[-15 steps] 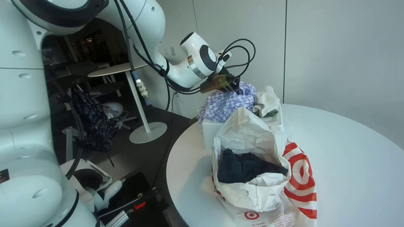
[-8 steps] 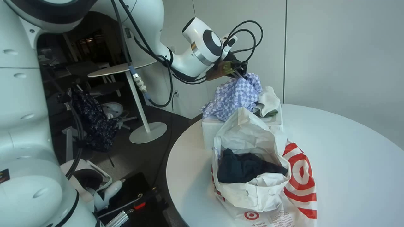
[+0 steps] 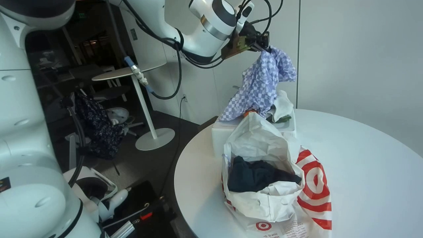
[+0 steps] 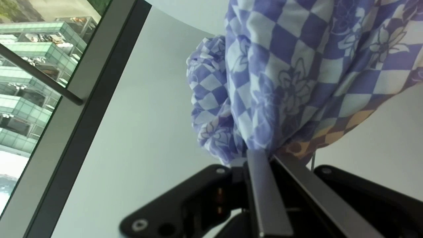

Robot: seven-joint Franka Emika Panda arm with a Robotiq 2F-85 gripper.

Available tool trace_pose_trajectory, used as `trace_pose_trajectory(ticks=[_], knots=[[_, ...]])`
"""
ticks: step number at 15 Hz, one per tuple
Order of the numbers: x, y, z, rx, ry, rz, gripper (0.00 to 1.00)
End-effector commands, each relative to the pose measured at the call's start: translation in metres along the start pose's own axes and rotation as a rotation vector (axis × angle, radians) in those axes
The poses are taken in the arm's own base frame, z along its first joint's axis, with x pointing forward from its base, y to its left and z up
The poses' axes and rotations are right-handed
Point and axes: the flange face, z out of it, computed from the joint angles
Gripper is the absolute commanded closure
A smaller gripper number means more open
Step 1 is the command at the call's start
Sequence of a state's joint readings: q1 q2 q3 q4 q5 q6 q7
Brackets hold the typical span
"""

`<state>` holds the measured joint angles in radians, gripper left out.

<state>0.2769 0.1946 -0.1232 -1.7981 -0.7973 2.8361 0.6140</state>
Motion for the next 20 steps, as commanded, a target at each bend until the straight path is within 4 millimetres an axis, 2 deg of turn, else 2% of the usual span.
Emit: trace_pose_trajectory(ticks=[1,6,12,15,20], knots=[[0.038,0.028,-0.031,-0.072,0.089,0.084,0.99],[0.071,0.068,-0.068,-0.157,0.183,0.188,0.99],[0.094,0.117,-0.114,-0.295,0.275,0.307,0.99],[0.097,0.143,-0.136,-0.364,0.28,0.358,0.99],[0.088,0.2,-0.182,-0.514,0.214,0.459,0.99]])
